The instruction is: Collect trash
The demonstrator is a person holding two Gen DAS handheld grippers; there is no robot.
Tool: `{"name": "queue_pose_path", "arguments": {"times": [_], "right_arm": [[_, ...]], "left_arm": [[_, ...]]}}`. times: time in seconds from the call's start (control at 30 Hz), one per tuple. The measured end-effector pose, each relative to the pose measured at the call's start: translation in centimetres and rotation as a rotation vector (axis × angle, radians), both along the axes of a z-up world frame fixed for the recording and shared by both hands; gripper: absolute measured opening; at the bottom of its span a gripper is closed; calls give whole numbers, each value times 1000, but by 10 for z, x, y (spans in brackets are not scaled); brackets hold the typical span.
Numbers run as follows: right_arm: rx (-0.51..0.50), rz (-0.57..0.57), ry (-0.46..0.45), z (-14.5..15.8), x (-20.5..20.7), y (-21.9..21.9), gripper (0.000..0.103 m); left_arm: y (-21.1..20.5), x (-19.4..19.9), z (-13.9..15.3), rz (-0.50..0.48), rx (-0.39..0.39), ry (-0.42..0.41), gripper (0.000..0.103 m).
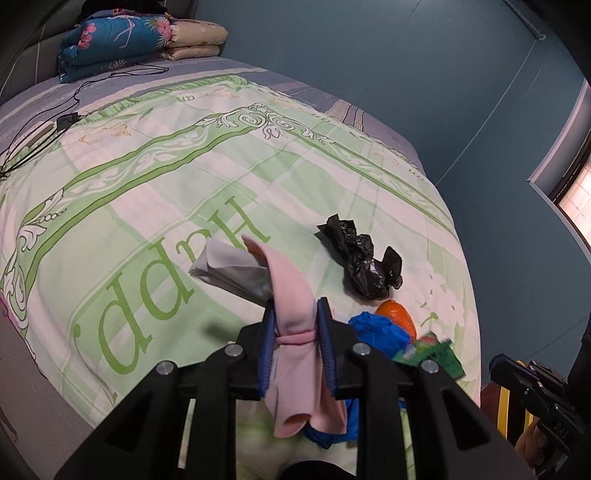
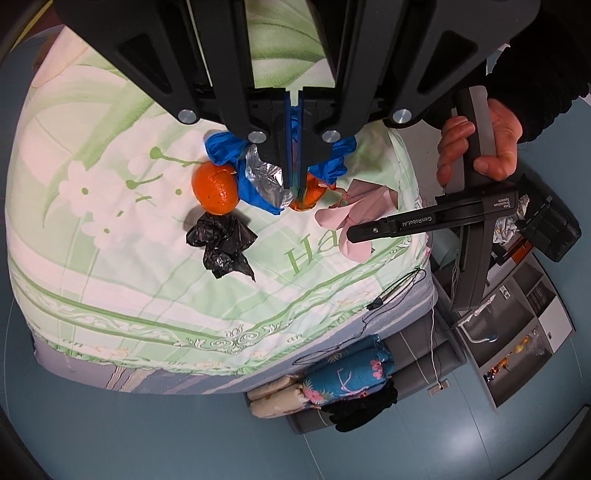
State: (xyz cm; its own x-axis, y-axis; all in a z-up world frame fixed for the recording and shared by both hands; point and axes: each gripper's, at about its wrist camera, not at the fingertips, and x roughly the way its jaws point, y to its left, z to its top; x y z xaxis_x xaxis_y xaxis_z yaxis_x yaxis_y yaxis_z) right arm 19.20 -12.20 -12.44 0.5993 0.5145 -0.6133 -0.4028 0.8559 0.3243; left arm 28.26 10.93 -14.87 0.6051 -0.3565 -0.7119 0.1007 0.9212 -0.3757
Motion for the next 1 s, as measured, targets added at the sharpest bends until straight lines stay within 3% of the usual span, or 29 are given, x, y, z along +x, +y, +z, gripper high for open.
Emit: {"name": "queue_pose_path", "arguments": {"times": [0.33, 0.53, 0.57, 0.6, 0.63, 1.0], "right_arm": [[8, -6, -4, 4, -8, -12, 1], [-42, 25, -1, -5, -8, -6, 5], [-46, 23, 0, -8, -8, -6, 19], [-44, 21, -4, -11, -8, -6, 44], [-41, 15, -9, -14, -8, -7, 54], [-89, 3, 90, -54, 37, 10, 46]], "left_arm": [[-8, -13, 16, -17, 4, -30, 20], [-13, -15, 22, -27, -3, -41, 19], [-14, -15, 22, -28, -5, -41, 19], [-14, -15, 21, -31, -7, -41, 19], [-14, -16, 21, -33, -8, -41, 19], [-12, -13, 14, -44, -36, -31, 19]]}}
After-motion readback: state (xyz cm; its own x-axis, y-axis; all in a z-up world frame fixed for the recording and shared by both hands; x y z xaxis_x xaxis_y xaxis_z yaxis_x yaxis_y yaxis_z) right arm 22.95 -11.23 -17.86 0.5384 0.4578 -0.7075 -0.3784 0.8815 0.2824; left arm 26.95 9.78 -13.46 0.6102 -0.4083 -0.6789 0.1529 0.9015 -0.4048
